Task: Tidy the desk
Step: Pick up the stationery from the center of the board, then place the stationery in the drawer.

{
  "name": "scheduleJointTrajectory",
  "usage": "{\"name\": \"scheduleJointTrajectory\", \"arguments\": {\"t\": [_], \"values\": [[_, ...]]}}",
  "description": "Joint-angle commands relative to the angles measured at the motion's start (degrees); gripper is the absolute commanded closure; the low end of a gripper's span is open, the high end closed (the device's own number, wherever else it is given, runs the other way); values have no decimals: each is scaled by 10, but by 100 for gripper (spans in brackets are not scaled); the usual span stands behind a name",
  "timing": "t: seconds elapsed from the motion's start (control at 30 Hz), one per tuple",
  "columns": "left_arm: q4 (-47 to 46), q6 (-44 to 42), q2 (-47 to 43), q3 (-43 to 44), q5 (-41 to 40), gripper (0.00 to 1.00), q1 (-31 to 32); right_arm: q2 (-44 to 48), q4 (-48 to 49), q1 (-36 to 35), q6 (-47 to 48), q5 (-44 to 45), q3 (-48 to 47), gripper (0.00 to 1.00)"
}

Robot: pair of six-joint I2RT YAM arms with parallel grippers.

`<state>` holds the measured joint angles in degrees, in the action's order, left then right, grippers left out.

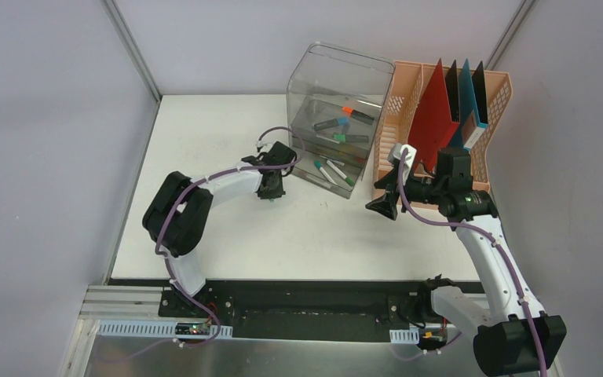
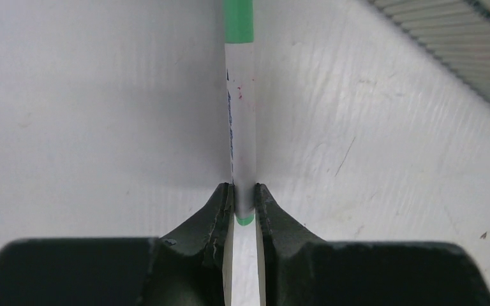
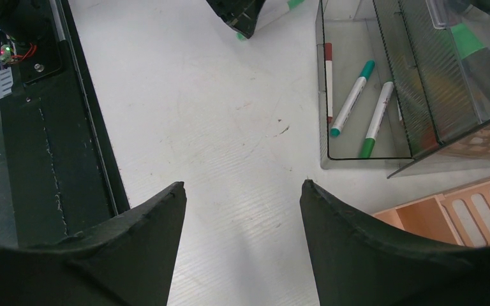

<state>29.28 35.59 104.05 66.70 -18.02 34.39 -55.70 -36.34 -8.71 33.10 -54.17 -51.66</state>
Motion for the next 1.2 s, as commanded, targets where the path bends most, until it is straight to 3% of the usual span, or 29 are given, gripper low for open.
{"name": "scheduleJointTrajectory", "arguments": {"t": [0.0,0.23,0.5,0.73,0.97,1.17], "values": [[-8,11,-84,-33,-19,100,-6,14,4,5,8,-22,2,31],[-38,-3,-181,-109,30,100,-6,12,5,7,8,-23,2,31],[-135,-14,-311,-210,123,100,-6,12,5,10,7,-25,2,31],[-333,7,-399,-307,251,100,-6,14,5,12,7,-28,2,31],[-461,65,-358,-323,340,100,-6,17,7,15,5,-31,2,31],[-534,167,-307,-322,302,100,-6,18,7,17,5,-34,3,31]]}}
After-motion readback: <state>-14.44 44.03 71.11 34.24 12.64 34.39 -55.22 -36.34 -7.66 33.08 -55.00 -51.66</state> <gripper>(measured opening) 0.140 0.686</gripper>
